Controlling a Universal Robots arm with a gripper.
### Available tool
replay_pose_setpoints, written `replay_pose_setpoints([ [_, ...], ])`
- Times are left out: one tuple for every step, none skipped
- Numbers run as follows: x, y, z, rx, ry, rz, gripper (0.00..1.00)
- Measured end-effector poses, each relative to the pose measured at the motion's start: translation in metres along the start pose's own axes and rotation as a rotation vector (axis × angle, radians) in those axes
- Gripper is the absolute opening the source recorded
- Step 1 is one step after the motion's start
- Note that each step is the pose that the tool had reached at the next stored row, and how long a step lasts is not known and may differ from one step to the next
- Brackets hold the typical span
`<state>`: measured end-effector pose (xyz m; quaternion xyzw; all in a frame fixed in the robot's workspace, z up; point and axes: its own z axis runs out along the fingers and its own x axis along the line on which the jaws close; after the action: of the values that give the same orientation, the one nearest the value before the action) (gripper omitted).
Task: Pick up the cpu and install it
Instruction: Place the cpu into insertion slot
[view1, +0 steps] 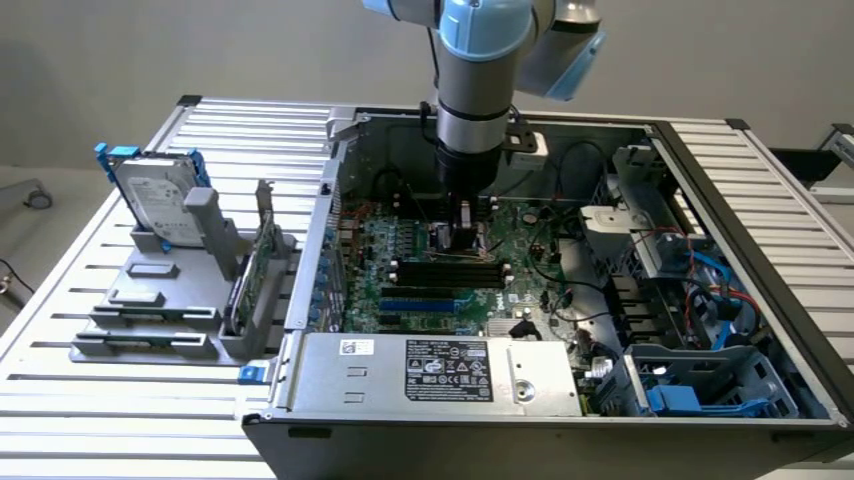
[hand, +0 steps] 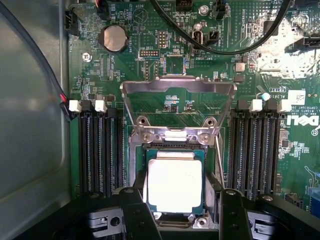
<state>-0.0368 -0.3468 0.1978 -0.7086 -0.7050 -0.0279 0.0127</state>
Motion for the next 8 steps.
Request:
replay_pose_setpoints([
  [0.0002,0.0000,0.0000,0.0001,-0.0009,0.000,0.54],
  [0.0005,0.0000,0.0001,0.0001,-0.0018,0.000,0.54],
  [0.0008,0.0000,0.0002,0.0000,-0.0025,0.000,0.54],
  [0.0009,0.0000,0.0003,0.0000,-0.0034,0.001,0.54],
  [0.0011,0.0000,0.0003,-0.0001,-0.0043,0.001,0.54],
  [0.0011,0.0000,0.0004,-0.0001,-0.0054,0.001,0.54],
  [0.0011,0.0000,0.0003,0.0000,-0.0066,0.001,0.54],
  [0.0012,0.0000,0.0003,0.0000,-0.0076,0.001,0.54],
])
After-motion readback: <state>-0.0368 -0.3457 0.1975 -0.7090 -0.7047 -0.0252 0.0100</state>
